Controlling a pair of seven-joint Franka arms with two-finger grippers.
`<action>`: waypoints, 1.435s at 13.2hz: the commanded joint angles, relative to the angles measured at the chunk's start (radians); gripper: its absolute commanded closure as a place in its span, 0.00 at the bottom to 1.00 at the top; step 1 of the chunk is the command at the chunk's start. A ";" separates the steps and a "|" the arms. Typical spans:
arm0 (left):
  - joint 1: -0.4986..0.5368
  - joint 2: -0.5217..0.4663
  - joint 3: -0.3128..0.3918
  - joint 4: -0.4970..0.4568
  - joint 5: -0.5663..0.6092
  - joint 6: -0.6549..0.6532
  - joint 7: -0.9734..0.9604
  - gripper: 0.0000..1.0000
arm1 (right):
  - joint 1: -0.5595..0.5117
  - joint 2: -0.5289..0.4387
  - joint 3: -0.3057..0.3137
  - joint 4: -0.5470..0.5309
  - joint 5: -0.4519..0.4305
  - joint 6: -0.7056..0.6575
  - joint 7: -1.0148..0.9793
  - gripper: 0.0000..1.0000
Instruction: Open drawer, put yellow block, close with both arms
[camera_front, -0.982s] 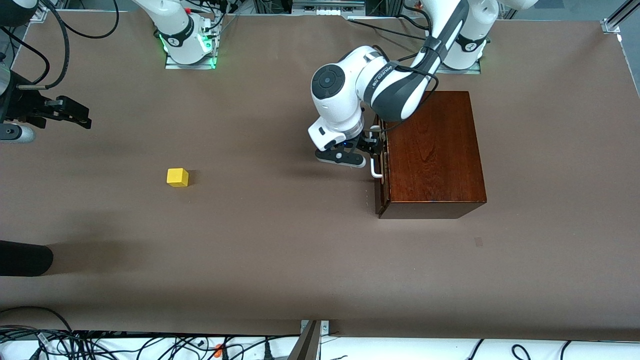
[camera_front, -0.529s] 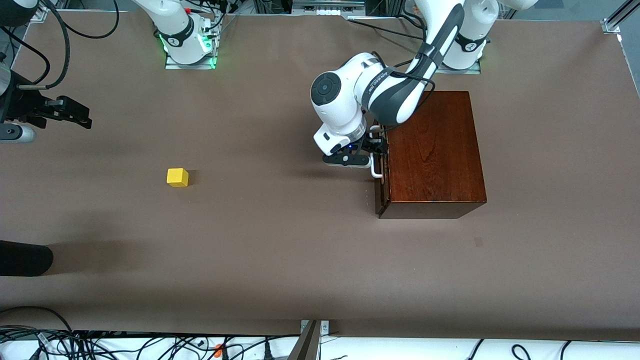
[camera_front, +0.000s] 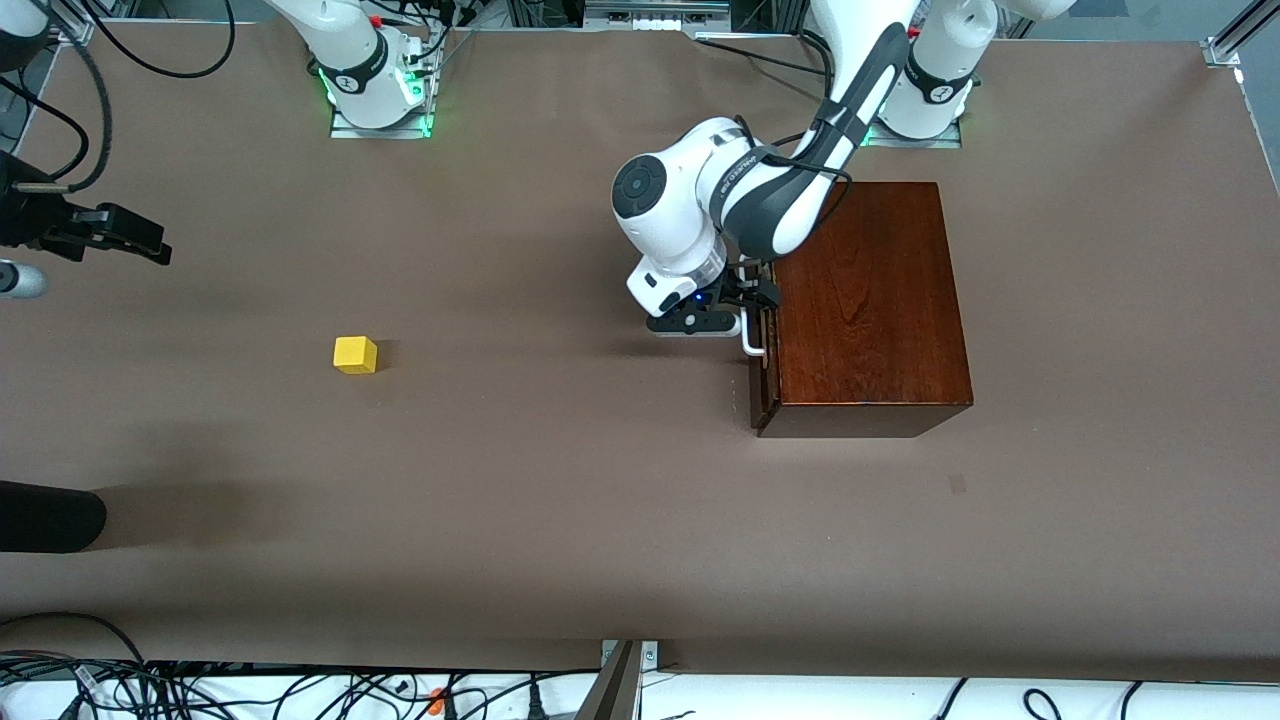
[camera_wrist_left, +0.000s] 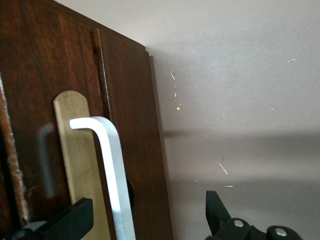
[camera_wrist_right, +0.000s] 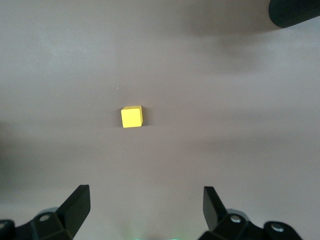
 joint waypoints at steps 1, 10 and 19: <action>-0.014 0.026 0.005 -0.004 0.013 0.019 -0.044 0.00 | -0.005 0.007 -0.005 0.019 0.028 0.005 0.001 0.00; -0.053 0.050 0.002 0.003 0.001 0.042 -0.122 0.00 | 0.035 0.007 0.012 0.028 0.028 0.007 -0.028 0.00; -0.097 0.069 -0.008 0.056 -0.152 0.147 -0.128 0.00 | 0.029 0.011 0.011 0.032 0.033 0.039 -0.145 0.00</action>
